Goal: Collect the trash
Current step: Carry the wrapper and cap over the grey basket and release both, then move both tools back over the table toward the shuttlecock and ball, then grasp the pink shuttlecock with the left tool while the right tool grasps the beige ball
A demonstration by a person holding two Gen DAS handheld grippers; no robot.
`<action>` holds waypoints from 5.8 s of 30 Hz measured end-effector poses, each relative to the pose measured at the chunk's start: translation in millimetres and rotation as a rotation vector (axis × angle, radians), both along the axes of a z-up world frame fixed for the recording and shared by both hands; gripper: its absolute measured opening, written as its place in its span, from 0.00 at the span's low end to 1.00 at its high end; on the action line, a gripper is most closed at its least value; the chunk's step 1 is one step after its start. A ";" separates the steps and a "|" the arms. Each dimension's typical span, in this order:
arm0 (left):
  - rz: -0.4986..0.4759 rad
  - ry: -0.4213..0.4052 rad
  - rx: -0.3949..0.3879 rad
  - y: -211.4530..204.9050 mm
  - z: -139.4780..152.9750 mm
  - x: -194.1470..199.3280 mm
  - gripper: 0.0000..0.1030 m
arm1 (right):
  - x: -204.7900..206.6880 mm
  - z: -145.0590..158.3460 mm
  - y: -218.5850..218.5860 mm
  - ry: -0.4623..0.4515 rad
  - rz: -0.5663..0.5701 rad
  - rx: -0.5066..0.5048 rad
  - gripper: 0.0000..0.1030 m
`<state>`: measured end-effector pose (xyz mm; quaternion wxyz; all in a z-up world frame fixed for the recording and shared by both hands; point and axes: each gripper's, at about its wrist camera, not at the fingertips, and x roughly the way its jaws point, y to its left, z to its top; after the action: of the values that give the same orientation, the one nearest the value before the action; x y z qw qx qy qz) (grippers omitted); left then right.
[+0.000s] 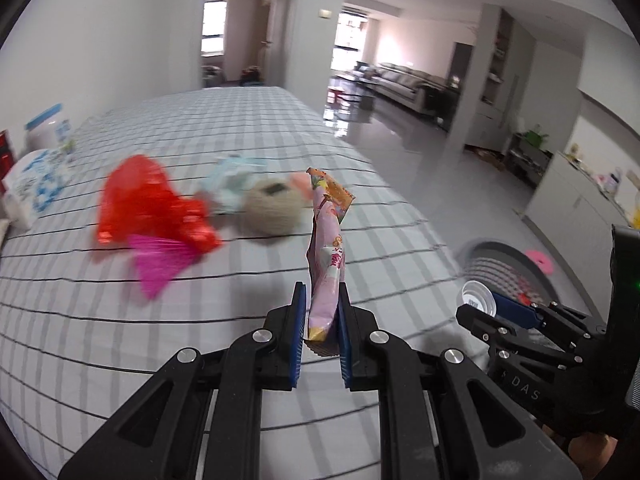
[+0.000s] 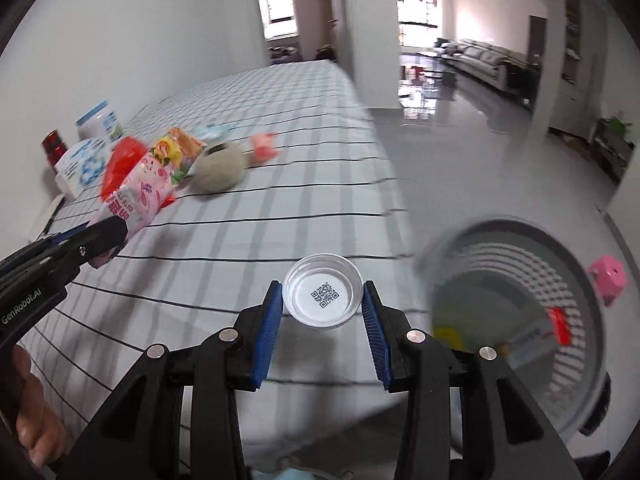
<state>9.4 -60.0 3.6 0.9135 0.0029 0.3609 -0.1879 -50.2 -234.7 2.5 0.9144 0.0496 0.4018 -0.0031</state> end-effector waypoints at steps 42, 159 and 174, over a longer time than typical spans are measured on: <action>-0.386 0.150 0.126 -236.4 -61.9 -23.7 0.18 | -86.2 -50.3 -203.9 0.050 -0.330 0.138 0.38; 0.506 0.101 0.127 124.1 -47.9 91.9 0.91 | 200.5 -21.6 119.4 0.057 0.343 -0.005 0.56; 0.468 0.105 0.109 109.9 -46.5 98.1 0.80 | 155.3 -12.2 91.0 0.015 0.280 0.084 0.54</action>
<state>107.5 49.9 -42.9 0.9106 -0.0414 0.4084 0.0485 105.1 -143.7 -9.8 0.9001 0.0312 0.4112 0.1409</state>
